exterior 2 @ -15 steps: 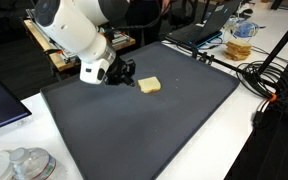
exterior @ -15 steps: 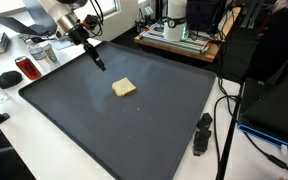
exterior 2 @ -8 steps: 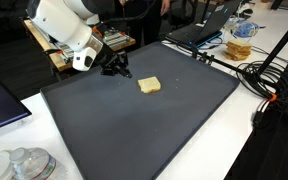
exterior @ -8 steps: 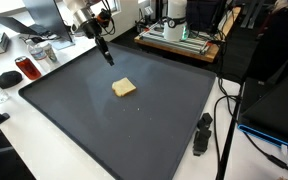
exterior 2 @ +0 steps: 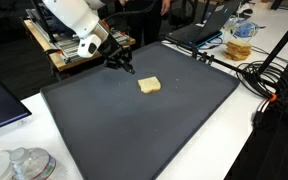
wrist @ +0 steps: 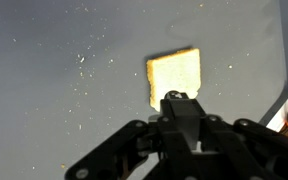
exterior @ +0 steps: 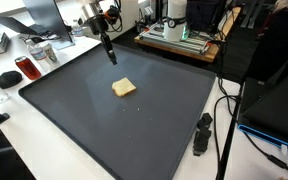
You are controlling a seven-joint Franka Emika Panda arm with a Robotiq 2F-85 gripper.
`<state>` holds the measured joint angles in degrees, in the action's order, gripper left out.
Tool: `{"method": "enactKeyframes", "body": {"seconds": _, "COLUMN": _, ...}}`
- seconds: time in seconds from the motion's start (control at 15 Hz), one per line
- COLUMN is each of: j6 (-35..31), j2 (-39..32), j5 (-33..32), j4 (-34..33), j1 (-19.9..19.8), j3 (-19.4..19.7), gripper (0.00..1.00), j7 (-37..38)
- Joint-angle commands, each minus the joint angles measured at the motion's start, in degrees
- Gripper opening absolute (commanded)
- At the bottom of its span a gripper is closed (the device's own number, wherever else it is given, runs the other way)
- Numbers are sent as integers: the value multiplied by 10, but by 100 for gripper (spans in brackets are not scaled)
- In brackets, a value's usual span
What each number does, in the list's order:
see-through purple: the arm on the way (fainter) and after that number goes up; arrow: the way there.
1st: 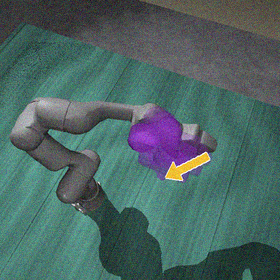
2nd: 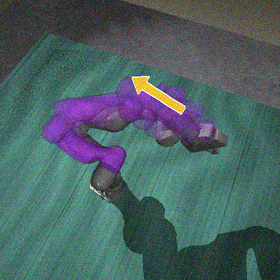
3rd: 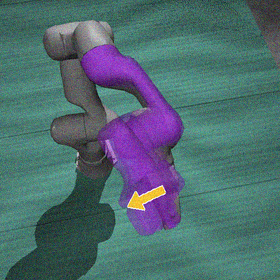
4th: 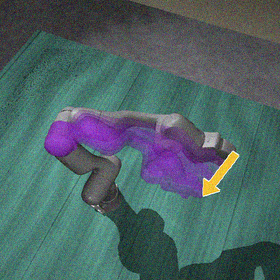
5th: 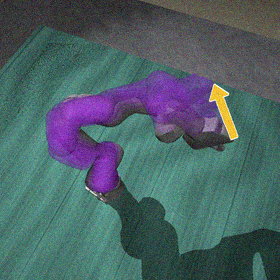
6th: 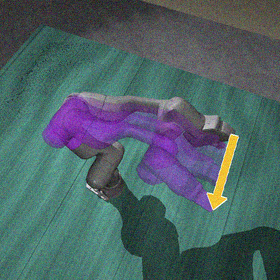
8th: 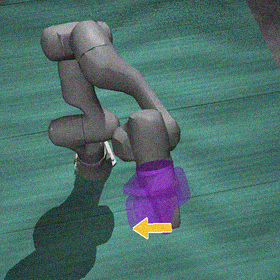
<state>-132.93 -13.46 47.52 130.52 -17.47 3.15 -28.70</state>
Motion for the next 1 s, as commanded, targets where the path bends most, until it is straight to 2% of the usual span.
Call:
{"method": "enactKeyframes", "body": {"seconds": 0.0, "j6": -51, "j2": 41, "j5": -24, "j4": 42, "j1": 47, "j3": 10, "gripper": 5, "j7": 64}}
{"method": "enactKeyframes", "body": {"seconds": 0.27, "j6": -105, "j2": 61, "j5": -99, "j4": 63, "j1": 92, "j3": 6, "gripper": 5, "j7": 145}}
{"method": "enactKeyframes", "body": {"seconds": 0.47, "j6": -133, "j2": 74, "j5": -185, "j4": 74, "j1": 120, "j3": 2, "gripper": 5, "j7": 218}}
{"method": "enactKeyframes", "body": {"seconds": 0.8, "j6": -128, "j2": 89, "j5": -322, "j4": 74, "j1": 153, "j3": -5, "gripper": 5, "j7": 322}}
{"method": "enactKeyframes", "body": {"seconds": 0.93, "j6": -122, "j2": 94, "j5": -358, "j4": 70, "j1": 165, "j3": -12, "gripper": 5, "j7": 345}}
